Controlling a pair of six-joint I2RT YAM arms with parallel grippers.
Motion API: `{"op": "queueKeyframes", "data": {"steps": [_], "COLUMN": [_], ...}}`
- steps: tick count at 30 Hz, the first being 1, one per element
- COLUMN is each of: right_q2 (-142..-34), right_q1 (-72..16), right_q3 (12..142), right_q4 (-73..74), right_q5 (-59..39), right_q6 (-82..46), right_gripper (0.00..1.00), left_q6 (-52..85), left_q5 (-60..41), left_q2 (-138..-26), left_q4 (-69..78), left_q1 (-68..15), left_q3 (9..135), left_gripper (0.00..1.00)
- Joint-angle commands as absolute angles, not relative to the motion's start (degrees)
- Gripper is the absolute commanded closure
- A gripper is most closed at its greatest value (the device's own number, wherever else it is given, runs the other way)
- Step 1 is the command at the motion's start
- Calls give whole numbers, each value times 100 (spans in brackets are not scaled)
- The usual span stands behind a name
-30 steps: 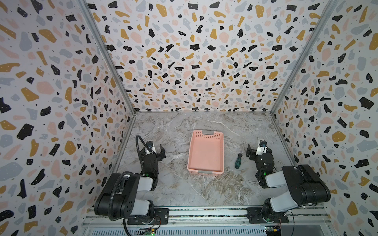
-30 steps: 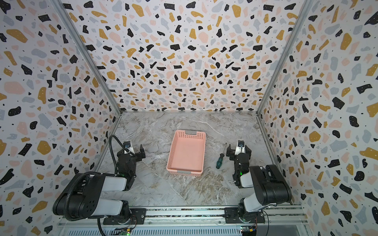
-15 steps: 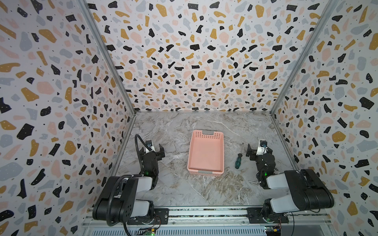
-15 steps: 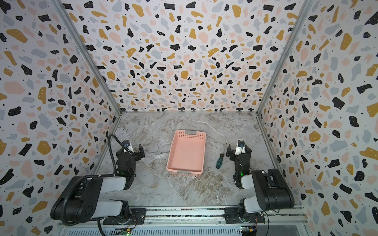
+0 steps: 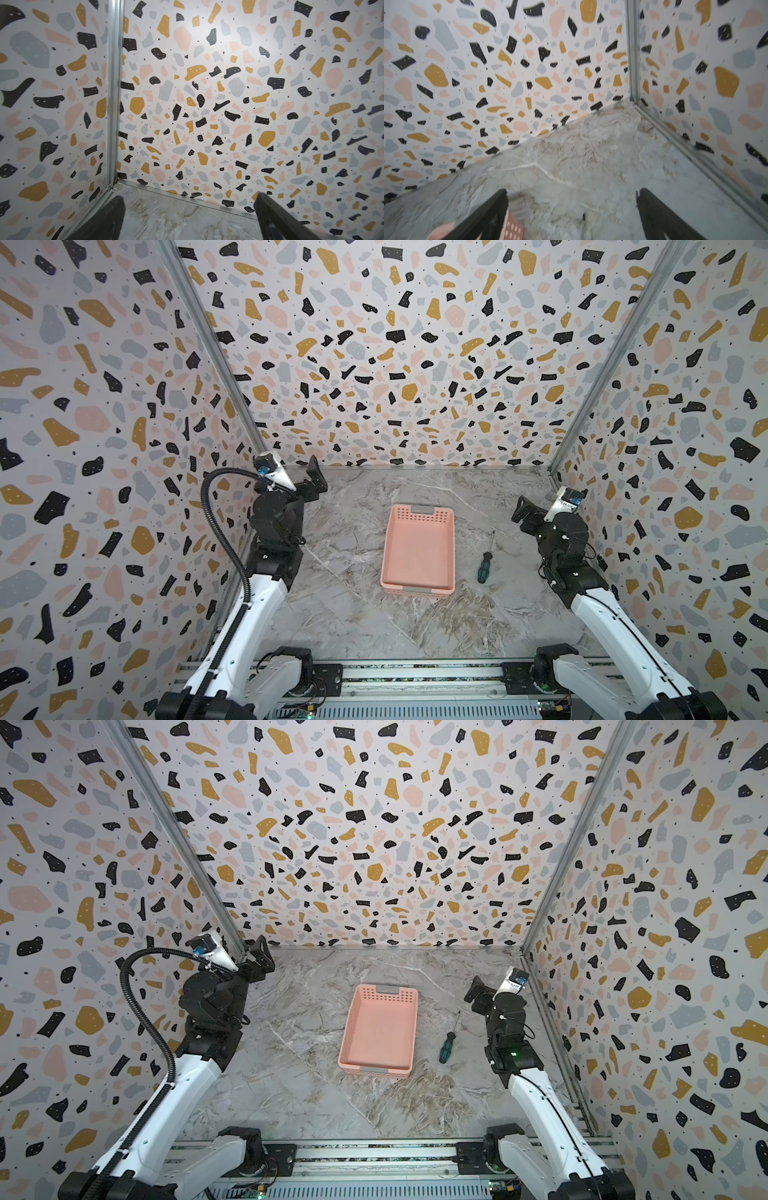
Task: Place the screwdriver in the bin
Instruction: 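Reach the right gripper down over the green screwdriver handle while the left arm lifts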
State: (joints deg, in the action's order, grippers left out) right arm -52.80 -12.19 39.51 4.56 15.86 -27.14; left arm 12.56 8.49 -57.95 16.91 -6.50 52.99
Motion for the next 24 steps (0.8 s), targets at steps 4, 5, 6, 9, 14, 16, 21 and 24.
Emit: {"op": "queueKeyframes", "data": {"steps": [4, 5, 6, 9, 14, 16, 21, 24], "right_q2": [-5336, -5396, -5456, -5698, -6325, -6628, -7302, -7562], "right_q1": [-2522, -2704, -2860, -3201, -3393, -3393, -3397, -3384], "right_q3": [3790, 3780, 3795, 3801, 3657, 3665, 3782, 3857], "right_q4": [-1461, -1683, -1877, -2210, -2411, -2439, -2368, -2240], "right_q5": [2580, 2715, 2835, 2927, 2972, 2984, 2936, 2919], "right_q6": [-4077, -4265, -4453, -4872, -5444, -5542, -5636, -5610], "right_gripper": [1, 1, 1, 1, 0, 1, 7, 11], "left_q6": [774, 829, 841, 677, 1008, 1038, 1020, 985], "left_q5": [-560, -527, -431, -424, -626, -505, -432, -348], "left_q2": [-5704, -5650, -5634, -5753, -6033, -6088, -6031, -6014], "left_q4": [871, 1070, 1102, 578, 517, 433, 370, 309], "left_q1": [-956, -958, -958, -971, -993, -993, -993, -993], "left_q3": [4838, 4566, 4422, 4584, 4653, 4688, 4693, 4720], "left_gripper": [0, 1, 0, 0, 0, 1, 0, 0]}}
